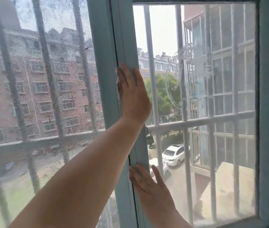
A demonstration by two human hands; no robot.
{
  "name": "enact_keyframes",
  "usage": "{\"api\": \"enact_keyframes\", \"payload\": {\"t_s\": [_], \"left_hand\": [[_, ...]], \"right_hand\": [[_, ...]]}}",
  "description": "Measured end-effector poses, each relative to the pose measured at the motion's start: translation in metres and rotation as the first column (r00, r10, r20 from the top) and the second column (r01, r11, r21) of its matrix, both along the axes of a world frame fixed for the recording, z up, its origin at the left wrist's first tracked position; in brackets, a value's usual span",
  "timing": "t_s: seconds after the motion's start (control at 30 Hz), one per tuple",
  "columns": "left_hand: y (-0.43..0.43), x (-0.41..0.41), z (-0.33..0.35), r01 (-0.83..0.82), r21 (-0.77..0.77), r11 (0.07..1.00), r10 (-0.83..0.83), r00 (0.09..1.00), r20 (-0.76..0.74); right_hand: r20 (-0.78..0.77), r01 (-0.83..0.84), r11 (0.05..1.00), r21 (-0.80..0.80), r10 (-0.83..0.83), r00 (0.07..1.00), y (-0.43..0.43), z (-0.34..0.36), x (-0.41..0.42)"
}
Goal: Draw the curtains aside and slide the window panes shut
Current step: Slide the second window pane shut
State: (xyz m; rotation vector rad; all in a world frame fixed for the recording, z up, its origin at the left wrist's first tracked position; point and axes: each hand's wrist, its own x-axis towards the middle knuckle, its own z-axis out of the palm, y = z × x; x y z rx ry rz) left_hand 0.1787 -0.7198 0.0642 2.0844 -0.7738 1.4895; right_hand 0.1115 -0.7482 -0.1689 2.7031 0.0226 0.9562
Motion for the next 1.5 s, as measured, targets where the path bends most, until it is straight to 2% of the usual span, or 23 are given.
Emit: {"api": "enact_keyframes", "payload": {"t_s": [0.1,0.17,0.37,0.47,0.6,0.77,0.93,1.3,1.5], "left_hand": [[-0.008,-0.002,0.0,0.019,0.011,1.0,-0.019,1.0,0.006],[-0.013,-0.003,0.001,0.019,0.01,1.0,-0.019,1.0,0.015],[-0.037,-0.016,0.001,0.047,0.048,0.998,-0.049,0.998,0.031],[-0.044,-0.02,0.002,0.082,0.09,0.993,-0.086,0.995,0.044],[-0.05,-0.019,0.004,0.085,0.178,0.98,-0.102,0.991,0.088],[-0.053,-0.015,0.009,0.06,0.304,0.951,-0.119,0.977,0.178],[-0.068,-0.013,0.009,0.043,0.344,0.938,-0.125,0.968,0.219],[-0.109,-0.017,0.008,0.147,0.384,0.912,-0.229,0.957,0.177],[-0.134,-0.022,0.007,0.196,0.382,0.903,-0.272,0.949,0.157]], "right_hand": [[0.019,0.002,0.998,-0.067,0.0,1.0,-0.009,0.0,-0.001],[-0.035,0.027,0.989,-0.145,-0.032,0.999,-0.015,0.0,-0.003],[-0.083,0.242,0.944,-0.223,-0.266,0.96,-0.031,0.009,-0.021],[-0.069,0.25,0.961,-0.12,-0.26,0.963,-0.035,0.009,-0.027],[0.044,0.235,0.972,-0.004,-0.234,0.971,-0.04,0.01,-0.026],[0.151,0.333,0.934,0.129,-0.351,0.924,-0.045,0.019,-0.018],[0.211,0.338,0.91,0.239,-0.389,0.897,-0.055,0.013,-0.01],[0.215,0.531,0.832,0.16,-0.555,0.804,-0.094,0.002,-0.011],[0.253,0.543,0.826,0.148,-0.563,0.787,-0.124,-0.005,-0.012]]}}
